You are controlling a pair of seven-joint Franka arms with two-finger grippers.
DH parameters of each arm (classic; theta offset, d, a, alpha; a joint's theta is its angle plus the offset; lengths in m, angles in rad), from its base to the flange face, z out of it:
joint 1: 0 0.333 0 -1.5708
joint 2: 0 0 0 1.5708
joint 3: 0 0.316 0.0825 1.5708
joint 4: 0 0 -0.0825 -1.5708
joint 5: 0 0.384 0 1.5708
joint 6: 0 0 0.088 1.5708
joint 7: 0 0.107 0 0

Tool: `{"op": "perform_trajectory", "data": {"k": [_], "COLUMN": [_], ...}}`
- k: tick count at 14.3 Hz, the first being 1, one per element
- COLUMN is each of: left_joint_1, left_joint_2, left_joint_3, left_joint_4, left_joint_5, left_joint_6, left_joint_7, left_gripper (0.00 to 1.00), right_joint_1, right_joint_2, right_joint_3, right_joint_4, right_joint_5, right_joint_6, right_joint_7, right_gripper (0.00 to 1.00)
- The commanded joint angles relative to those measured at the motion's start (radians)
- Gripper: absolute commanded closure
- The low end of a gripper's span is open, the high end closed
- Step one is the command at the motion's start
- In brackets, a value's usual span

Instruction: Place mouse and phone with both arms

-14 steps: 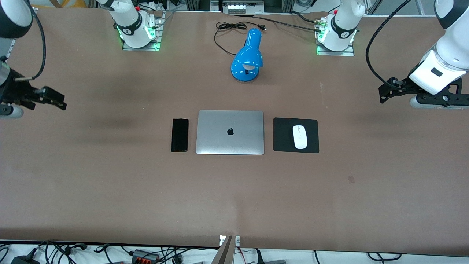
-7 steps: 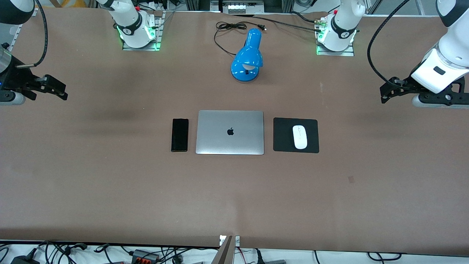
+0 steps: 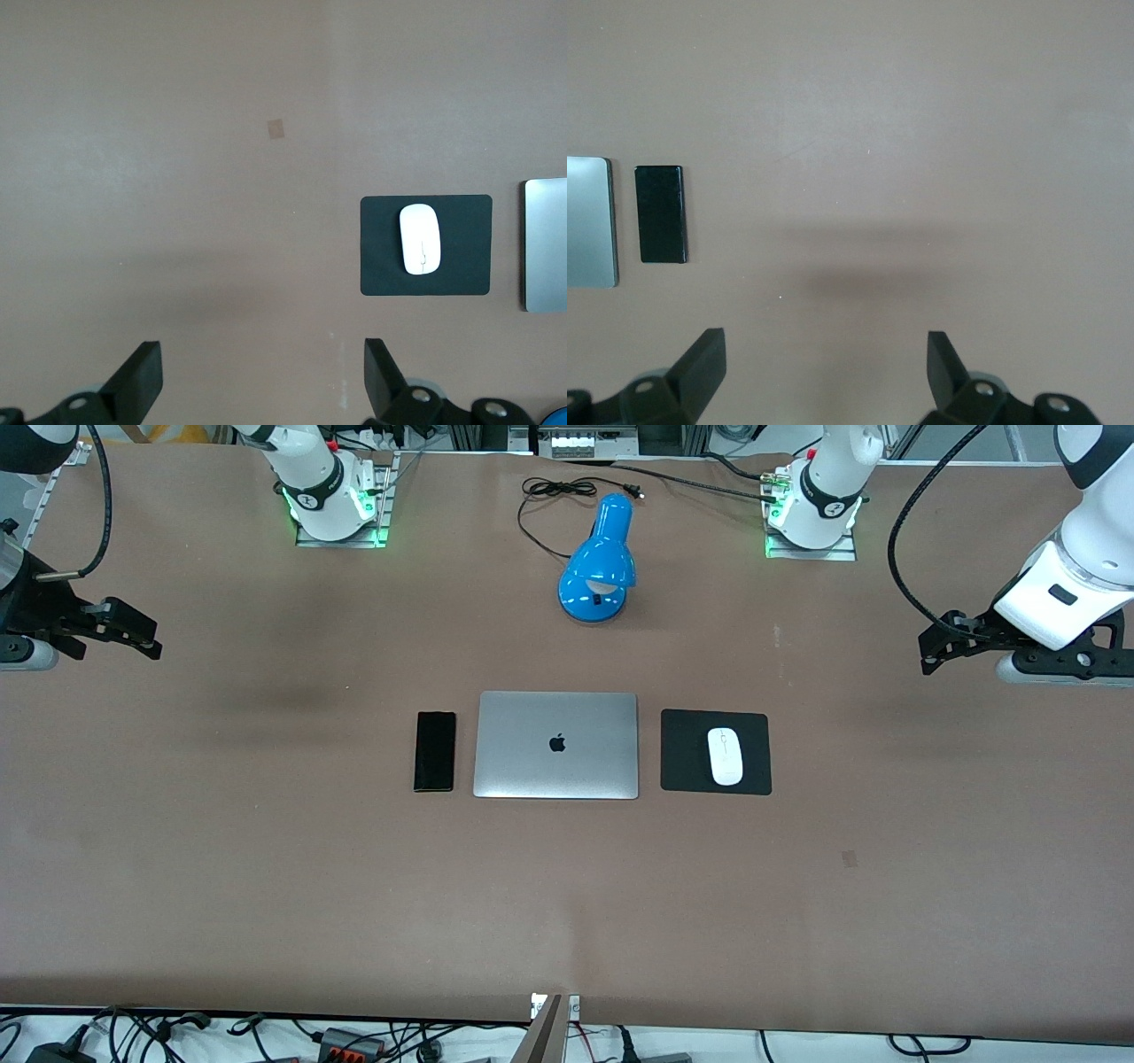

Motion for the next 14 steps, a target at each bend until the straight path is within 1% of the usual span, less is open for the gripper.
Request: {"op": "perform_trajectory", "data": {"k": [1, 14], "left_joint_1": [0.001, 0.019], "left_joint_2": [0.004, 0.004], "left_joint_3": [-0.001, 0.009], "left_joint_4": [0.023, 0.022], "left_joint_5": [-0.009, -0.010], "left_joint_6": [-0.023, -0.076], "left_joint_7": [0.002, 0.011], "left_gripper": [0.00, 0.00], "right_joint_1": [-0.004, -0.005], "right_joint_2": [-0.024, -0.038], "right_joint_3": [0.004, 0.002], "right_joint_4": [-0.023, -0.023], "right_joint_5": [-0.003, 0.001], "right_joint_6": [-0.003, -0.014], "right_joint_7": [-0.017, -0.016], "right_gripper": [0.00, 0.00]}}
